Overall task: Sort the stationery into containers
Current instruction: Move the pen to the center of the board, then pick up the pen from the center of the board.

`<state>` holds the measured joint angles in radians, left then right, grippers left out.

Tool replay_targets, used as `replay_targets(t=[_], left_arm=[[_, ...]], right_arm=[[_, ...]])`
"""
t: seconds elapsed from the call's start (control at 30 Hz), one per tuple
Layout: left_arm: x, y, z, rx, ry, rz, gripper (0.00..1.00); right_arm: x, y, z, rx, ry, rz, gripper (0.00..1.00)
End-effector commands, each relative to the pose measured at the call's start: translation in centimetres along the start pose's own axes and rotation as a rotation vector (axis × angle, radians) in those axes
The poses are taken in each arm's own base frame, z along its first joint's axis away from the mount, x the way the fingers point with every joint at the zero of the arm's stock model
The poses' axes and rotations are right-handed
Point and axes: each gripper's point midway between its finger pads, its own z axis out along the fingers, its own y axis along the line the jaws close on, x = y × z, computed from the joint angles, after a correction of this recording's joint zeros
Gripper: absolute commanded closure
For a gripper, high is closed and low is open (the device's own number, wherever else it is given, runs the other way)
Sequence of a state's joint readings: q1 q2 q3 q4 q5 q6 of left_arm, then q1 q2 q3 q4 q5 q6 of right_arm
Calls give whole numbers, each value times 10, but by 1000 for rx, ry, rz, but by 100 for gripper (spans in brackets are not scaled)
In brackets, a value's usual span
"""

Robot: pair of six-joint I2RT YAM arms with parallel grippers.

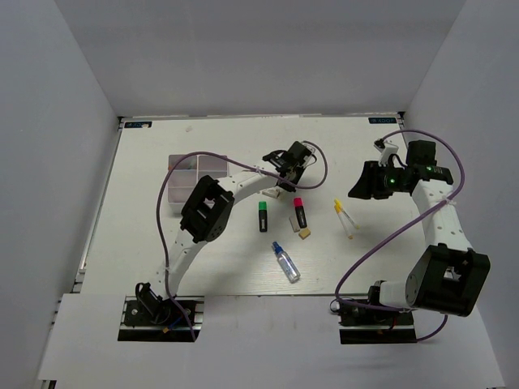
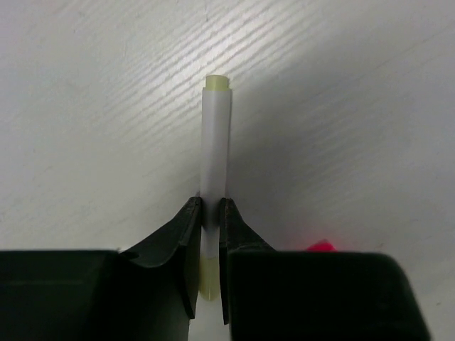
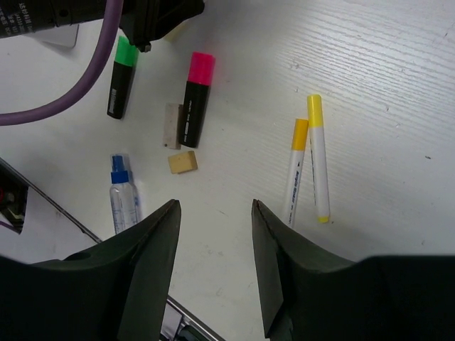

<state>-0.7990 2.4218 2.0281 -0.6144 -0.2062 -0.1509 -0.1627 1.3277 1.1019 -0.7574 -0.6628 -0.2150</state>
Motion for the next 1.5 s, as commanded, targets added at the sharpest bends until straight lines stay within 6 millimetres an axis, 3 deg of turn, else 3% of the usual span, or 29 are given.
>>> replay_targets(t=[0.0,0.13,0.33,0.47,0.67,0.77,0.9,1.1,1.2,1.23,1.33,1.37,1.4,1.43,1.47], left_arm=[[38,7,-19,-8,142,18,100],[33,-7,-31,82,159,22,100],[83,-10,-23,107,312,37,100],[97,-7,-20,88,352,35,98],[102,-4,-18,66,367,32,63],[99,-3,-15,57,358,33,60],[106,-1,-7,32,383,30,60],[107,0,-7,17,393,14,91],[89,-1,-16,25,349,6,98],[64,-3,-25,36,282,-14,98],[17,-10,-45,86,147,-39,100],[-11,-16,-70,136,65,-66,100],[-27,-19,-84,166,7,-74,100],[-27,-15,-90,184,-12,-103,100],[-53,-22,-104,234,-123,-146,100]], right_arm=[[-4,9,-5,-34,-33,-32,49],[-2,14,-3,-61,-32,-27,49],[-3,17,-7,-63,-40,-36,48],[0,19,-8,-65,-37,-43,48],[0,21,-9,-70,-40,-46,46],[1,21,-10,-69,-39,-43,46],[3,22,-10,-67,-34,-40,46],[4,23,-12,-64,-36,-41,46],[5,23,-12,-63,-36,-46,46],[5,23,-11,-65,-33,-47,46],[9,26,-10,-93,-30,-84,45],[11,28,-12,-101,-30,-117,45],[14,30,-11,-116,-27,-133,45],[19,37,-11,-158,-28,-144,48],[23,37,-10,-176,-30,-218,50]])
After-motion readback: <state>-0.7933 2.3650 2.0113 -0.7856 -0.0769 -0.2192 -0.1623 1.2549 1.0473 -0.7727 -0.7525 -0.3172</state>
